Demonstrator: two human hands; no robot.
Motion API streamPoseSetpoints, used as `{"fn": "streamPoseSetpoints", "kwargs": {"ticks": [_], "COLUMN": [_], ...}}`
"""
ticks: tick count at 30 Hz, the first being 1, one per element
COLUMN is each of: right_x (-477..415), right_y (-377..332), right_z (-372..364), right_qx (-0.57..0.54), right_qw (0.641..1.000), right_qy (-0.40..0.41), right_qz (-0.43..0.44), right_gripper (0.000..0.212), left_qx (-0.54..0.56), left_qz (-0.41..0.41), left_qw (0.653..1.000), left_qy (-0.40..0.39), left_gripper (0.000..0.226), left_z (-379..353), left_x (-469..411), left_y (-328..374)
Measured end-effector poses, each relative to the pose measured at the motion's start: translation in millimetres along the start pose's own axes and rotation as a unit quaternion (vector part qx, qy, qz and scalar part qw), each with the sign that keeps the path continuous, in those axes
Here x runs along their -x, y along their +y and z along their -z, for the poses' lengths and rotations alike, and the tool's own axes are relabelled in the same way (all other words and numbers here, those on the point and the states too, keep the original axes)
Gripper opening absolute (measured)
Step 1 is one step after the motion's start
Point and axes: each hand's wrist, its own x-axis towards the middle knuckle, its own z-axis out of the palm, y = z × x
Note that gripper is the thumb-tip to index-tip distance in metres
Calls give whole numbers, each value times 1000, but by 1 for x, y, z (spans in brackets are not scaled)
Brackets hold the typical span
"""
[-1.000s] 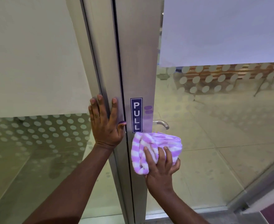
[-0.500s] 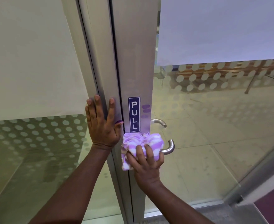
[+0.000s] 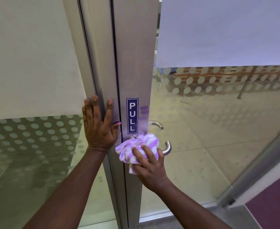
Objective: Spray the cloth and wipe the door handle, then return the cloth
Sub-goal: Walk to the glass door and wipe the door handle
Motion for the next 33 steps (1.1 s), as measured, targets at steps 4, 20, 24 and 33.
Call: {"fn": "streamPoseSetpoints", "kwargs": {"ticks": [4, 20, 24, 33], "right_x": [5, 37, 38, 48], "right_y": [10, 106, 123, 103], "right_z": [1, 21, 22, 20], "right_qx": [-46, -162, -174, -239], "right_qw": [998, 981, 978, 970], "right_qy": [48, -21, -32, -31], "right_qz": [-4, 100, 111, -34], "right_gripper": [25, 26, 27, 30], "left_qx": [3, -9, -9, -14], "left_qz": [-7, 1, 0, 6], "left_qw": [1000, 1000, 1000, 1000], "left_qy": [6, 12, 14, 11], "left_gripper": [62, 62, 61, 63], "left_z": [-1, -2, -2, -5], "left_x": [0, 1, 1, 1], "left_y": [-1, 0, 1, 3]}}
